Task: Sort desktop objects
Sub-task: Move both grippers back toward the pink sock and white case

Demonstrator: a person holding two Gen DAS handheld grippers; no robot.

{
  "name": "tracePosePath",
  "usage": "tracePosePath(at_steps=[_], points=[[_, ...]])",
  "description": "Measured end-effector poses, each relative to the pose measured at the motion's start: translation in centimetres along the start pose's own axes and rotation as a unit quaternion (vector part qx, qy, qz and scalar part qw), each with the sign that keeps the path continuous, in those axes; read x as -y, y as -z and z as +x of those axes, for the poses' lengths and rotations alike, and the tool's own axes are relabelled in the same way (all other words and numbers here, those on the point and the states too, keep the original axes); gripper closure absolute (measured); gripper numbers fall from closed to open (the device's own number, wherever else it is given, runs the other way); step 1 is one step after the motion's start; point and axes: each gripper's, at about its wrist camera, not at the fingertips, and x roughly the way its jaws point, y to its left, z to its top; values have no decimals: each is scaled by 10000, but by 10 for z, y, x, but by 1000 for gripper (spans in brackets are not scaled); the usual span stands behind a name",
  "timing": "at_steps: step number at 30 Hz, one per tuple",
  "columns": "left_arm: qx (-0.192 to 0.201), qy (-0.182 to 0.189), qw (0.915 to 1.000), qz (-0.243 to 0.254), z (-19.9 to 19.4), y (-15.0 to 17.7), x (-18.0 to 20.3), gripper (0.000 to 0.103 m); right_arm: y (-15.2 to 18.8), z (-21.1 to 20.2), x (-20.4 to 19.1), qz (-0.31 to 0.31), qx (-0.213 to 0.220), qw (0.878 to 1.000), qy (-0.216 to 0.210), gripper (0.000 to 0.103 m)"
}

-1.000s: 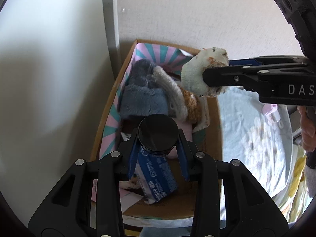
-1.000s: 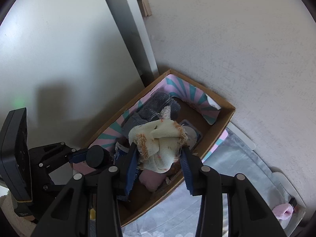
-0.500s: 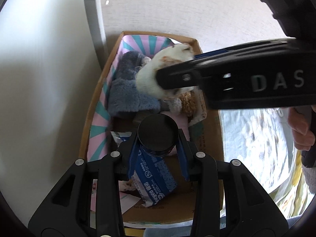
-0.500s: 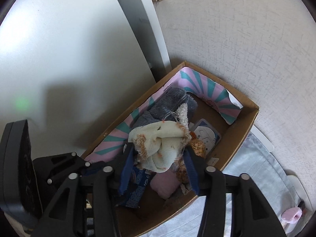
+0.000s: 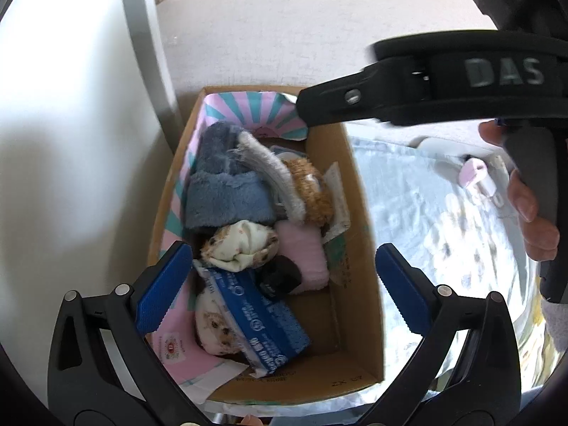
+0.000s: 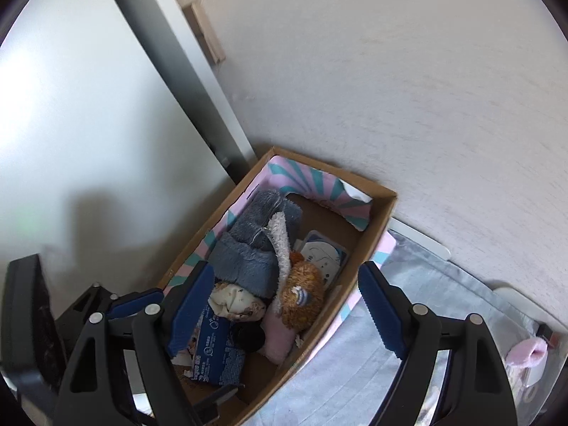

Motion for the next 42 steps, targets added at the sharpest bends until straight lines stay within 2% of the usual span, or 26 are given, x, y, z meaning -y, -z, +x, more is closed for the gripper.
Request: tracePosePath(at_steps=[4, 7, 11, 19, 23, 33, 42], points=[[75, 253, 9996, 68, 1, -9, 4, 0, 21, -29, 14, 83, 324, 9988, -358, 23], [132, 258, 9993, 254, -11, -8, 17, 0, 41, -50, 27, 73, 513, 9983, -265, 23], [163, 456, 9981, 376, -11, -7, 32, 0, 64, -74, 44, 212, 638, 9975, -221, 23], [241, 584, 9948, 796, -7, -13, 72, 0, 96, -113, 77, 610, 899, 9938, 222, 23], [230, 742, 9935, 835, -15, -13, 87, 0, 109, -129, 98, 846, 929, 9910, 466, 23], [201, 774, 9917, 1002, -8, -18, 120, 0, 138, -167, 159, 1194, 823, 9829, 1139, 23], [45, 913, 9898, 1089, 16, -28, 162, 0, 175, -171, 203, 1471, 551, 9801, 1213, 23]])
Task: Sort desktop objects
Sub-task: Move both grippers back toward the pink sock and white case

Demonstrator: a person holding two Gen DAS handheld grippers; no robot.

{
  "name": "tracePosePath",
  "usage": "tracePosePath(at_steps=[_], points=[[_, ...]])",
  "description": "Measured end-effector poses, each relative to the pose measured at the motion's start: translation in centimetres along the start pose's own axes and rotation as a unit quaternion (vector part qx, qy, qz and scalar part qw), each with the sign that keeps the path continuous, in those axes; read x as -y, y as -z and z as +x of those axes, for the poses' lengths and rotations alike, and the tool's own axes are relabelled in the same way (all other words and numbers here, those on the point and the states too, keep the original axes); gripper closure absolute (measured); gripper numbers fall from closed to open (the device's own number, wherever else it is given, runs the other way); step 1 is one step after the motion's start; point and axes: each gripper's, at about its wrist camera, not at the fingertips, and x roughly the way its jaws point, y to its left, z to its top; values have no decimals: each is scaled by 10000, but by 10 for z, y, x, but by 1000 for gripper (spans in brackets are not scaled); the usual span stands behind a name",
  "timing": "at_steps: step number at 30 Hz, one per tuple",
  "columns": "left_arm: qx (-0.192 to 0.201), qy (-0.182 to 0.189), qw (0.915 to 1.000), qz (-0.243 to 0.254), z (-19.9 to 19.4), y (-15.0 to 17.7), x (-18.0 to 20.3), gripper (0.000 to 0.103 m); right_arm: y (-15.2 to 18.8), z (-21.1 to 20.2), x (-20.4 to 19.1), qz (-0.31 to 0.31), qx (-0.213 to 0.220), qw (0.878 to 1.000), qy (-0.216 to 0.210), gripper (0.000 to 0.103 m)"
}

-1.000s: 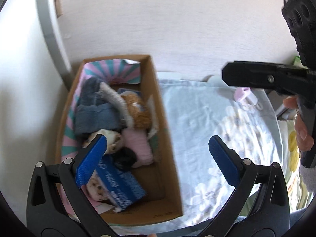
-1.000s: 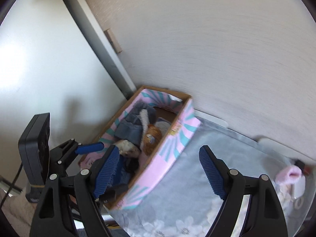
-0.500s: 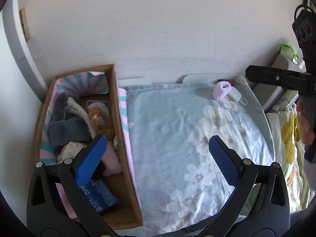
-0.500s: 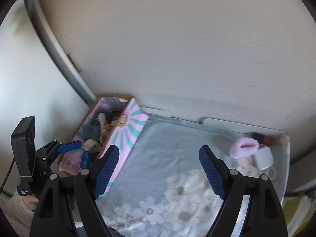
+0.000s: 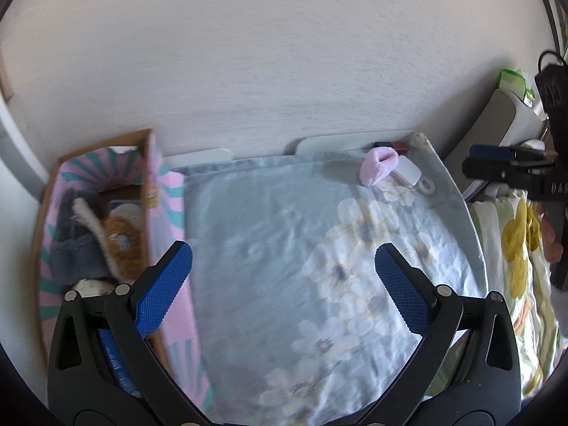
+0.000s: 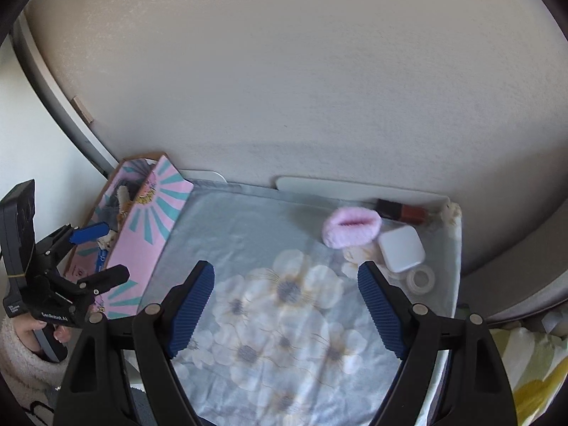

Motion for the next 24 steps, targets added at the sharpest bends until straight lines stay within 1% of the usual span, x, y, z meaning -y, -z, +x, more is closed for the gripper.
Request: tracePosePath(at_steps=[5, 11, 14, 16, 19, 24], points=[[-140, -12, 9997, 183, 21, -10, 28, 0, 16, 2, 29, 167, -71, 9998, 6, 23], [-336, -57, 9991, 254, 46, -20, 54, 1, 29, 3, 58, 232, -178, 9995, 108, 23], [-349, 65, 9987, 373, 54, -25, 68, 1, 31, -1, 71, 148, -183, 9996, 121, 23], [-265, 137, 9984, 490, 57, -28, 77, 0, 32, -2, 80, -91, -192, 9996, 178, 23], [-190, 215, 9959, 858, 74, -34, 94, 0, 34, 8, 99, -388, -338, 9979, 389, 23], [-91, 363, 9893, 1408, 101, -45, 123, 0, 24, 27, 126, -672, -507, 9959, 342, 23]])
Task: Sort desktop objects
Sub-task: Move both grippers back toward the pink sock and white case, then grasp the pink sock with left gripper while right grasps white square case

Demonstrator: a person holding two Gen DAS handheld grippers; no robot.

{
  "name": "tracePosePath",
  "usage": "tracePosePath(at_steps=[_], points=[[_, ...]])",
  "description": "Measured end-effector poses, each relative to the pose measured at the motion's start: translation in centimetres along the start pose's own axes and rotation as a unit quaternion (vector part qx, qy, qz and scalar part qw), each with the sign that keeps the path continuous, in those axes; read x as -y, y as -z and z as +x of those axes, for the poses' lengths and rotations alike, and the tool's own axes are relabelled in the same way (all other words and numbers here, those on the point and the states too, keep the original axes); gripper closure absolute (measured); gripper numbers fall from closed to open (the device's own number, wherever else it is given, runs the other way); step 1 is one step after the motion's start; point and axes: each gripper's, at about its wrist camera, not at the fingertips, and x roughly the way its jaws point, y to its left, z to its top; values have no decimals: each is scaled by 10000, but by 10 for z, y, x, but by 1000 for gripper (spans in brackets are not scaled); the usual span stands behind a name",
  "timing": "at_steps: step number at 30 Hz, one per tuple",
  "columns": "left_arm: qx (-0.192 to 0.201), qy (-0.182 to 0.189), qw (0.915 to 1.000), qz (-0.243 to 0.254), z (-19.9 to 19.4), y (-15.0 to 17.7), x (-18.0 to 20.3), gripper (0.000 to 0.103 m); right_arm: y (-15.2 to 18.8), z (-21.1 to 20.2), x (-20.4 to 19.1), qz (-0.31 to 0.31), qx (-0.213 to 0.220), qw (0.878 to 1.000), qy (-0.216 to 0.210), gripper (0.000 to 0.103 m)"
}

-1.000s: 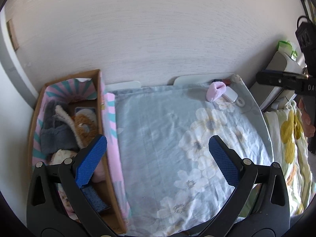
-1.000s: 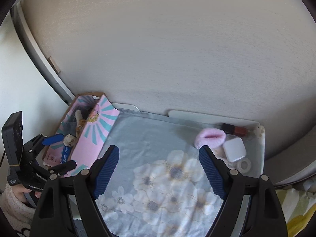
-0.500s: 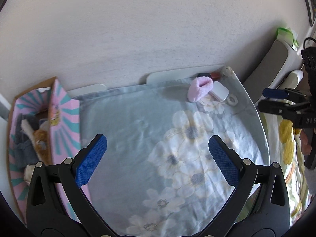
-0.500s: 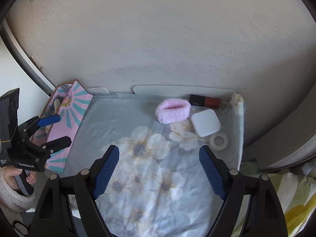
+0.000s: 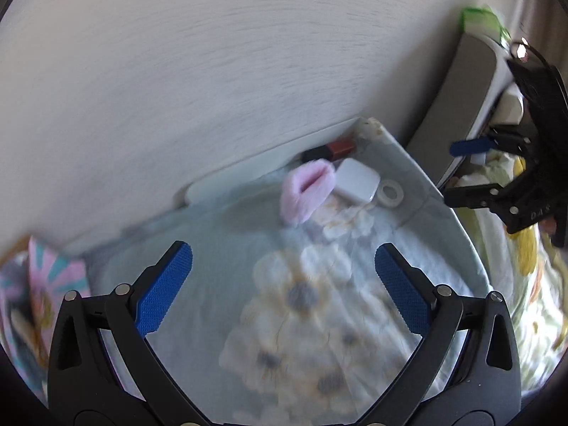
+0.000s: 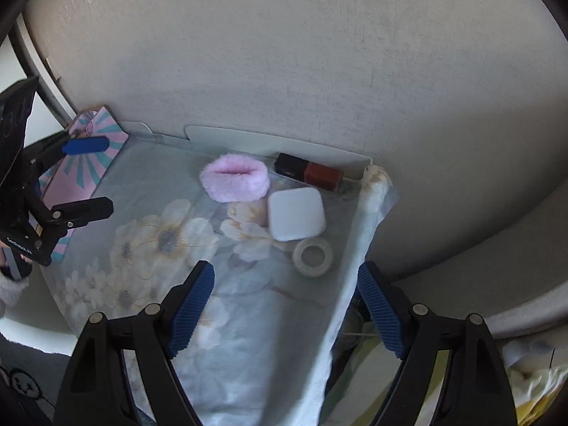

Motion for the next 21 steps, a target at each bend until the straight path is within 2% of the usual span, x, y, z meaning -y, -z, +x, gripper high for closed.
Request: tracePosePath(at_steps=[5, 7, 10, 13, 17, 19, 21], points=[[-31, 106, 9996, 276, 50, -16, 6, 0, -20, 28, -5, -815, -55, 9965, -182, 23], [-81, 194, 9993, 310, 70, -18, 4, 0, -28, 47, -8, -1067, -168, 9941, -122, 23], [-91, 196, 9985, 500, 97, -18, 3, 2, -38, 81, -10, -1270, -510, 9906, -51, 23], [-271, 89, 9971, 707, 116, -20, 5, 11, -46, 106, -13, -1489, -917, 9846, 79, 23], [-269, 152, 9961, 823, 127, -23, 11, 13, -54, 119, -14, -1533, -1203, 9808, 71, 23], [-281, 123, 9955, 892, 130, -23, 14, 17, -57, 124, -12, -1410, -1317, 9811, 118, 23], [-330, 113, 9949, 944, 134, -24, 16, 26, -59, 129, -8, -1246, -1399, 9822, 96, 23]])
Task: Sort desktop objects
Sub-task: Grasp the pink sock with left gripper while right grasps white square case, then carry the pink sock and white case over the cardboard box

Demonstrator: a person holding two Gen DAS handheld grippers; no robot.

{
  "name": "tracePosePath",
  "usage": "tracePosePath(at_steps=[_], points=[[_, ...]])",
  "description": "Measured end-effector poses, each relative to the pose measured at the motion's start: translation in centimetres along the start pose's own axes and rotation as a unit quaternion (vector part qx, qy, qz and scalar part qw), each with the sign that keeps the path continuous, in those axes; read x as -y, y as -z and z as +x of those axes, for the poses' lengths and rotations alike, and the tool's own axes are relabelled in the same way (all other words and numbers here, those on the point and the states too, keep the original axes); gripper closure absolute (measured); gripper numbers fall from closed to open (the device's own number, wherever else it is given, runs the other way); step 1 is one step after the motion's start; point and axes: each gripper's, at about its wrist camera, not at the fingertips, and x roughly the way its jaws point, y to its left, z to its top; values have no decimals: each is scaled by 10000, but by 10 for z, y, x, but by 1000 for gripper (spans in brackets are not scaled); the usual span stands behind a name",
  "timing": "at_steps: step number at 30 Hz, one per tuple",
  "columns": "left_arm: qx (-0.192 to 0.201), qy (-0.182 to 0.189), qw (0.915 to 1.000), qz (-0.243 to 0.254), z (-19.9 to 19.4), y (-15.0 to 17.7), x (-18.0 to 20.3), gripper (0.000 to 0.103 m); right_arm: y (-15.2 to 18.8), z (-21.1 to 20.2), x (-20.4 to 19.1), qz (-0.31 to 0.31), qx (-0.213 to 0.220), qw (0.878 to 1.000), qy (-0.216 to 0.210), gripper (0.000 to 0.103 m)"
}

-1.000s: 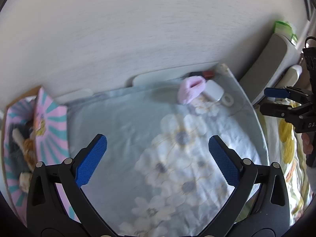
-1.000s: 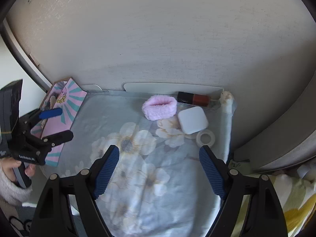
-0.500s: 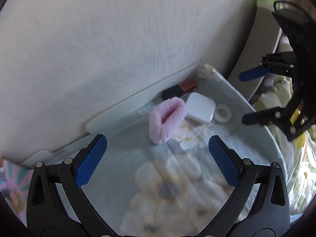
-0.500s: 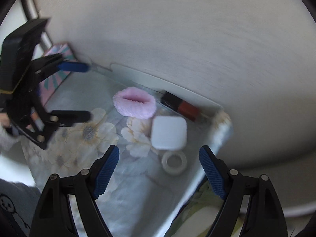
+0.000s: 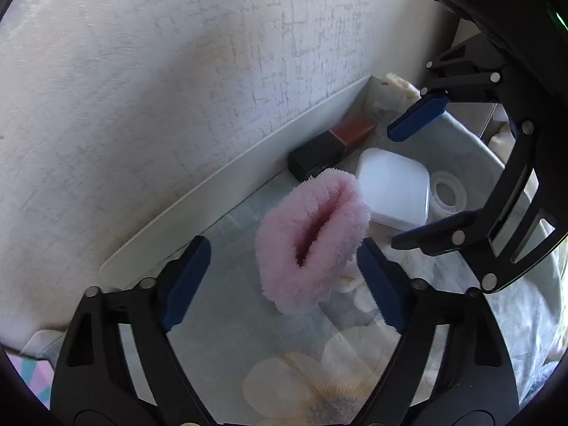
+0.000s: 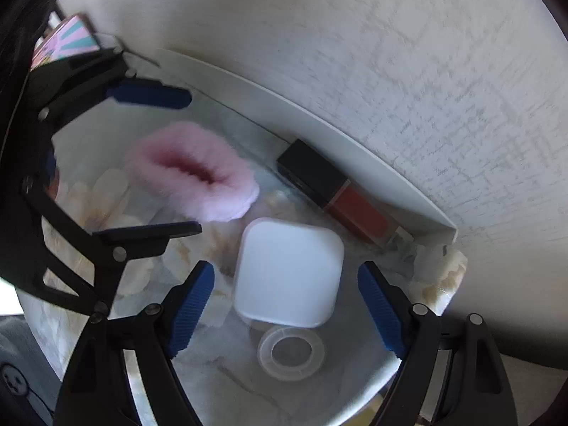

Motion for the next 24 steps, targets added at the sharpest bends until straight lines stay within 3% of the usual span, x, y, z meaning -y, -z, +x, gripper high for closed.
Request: tracePosePath(at_steps=[4, 7, 9, 11, 17, 24], points=[[-66, 101, 9999, 34, 3, -1, 1, 39, 0, 7, 5, 152, -127, 9998, -69, 23], [-177, 252, 9995, 114, 6, -1, 4, 59, -1, 10, 4, 152, -182, 9997, -63, 26], [-189, 248, 9993, 210, 5, -1, 8, 71, -1, 7, 2, 146, -146, 9997, -100, 42], [-190, 225, 9992, 276, 4, -2, 10, 75, -1, 3, 2, 139, -140, 9997, -144, 44], [-181, 275, 9993, 189, -10, -5, 6, 78, 4, -7, 4, 323, -59, 9994, -121, 45], [-267, 301, 9989, -227, -58, 6, -12, 78, 6, -37, -9, 403, 46, 9992, -19, 45]])
